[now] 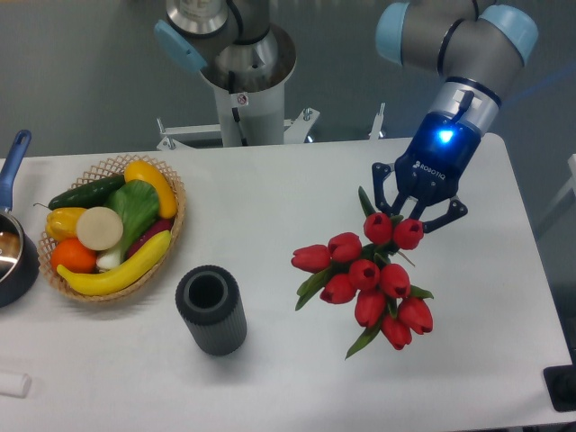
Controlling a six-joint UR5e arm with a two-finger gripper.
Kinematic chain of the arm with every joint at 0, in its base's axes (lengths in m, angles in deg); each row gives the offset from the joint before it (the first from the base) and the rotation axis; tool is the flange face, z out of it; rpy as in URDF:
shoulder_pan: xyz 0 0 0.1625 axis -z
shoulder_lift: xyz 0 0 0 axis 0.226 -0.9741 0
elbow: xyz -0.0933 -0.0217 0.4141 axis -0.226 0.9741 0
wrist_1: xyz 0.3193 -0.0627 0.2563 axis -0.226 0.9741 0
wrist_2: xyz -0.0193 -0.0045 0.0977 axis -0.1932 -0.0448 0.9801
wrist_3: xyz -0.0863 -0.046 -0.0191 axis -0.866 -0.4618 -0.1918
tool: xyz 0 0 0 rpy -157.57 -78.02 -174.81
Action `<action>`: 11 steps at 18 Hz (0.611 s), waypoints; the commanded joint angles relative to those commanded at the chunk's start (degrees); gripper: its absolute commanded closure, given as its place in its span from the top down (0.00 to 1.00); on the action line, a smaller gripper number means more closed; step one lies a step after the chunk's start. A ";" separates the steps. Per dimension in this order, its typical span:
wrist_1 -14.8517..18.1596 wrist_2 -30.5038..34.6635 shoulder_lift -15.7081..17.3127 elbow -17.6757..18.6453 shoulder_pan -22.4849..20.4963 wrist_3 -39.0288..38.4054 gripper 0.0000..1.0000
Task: Insert the flowers into the vase
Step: 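Lift the held red tulip bunch and carry it toward the black vase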
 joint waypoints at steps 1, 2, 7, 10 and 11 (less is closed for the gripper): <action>0.00 0.00 0.00 0.26 0.18 0.09 0.22; 0.00 0.00 -0.09 0.35 0.26 0.09 0.22; 0.00 -0.09 -0.44 0.35 1.06 0.26 0.22; -0.44 -0.09 -0.53 0.09 2.11 0.44 0.22; -0.87 -0.09 -0.53 0.09 2.46 0.44 0.22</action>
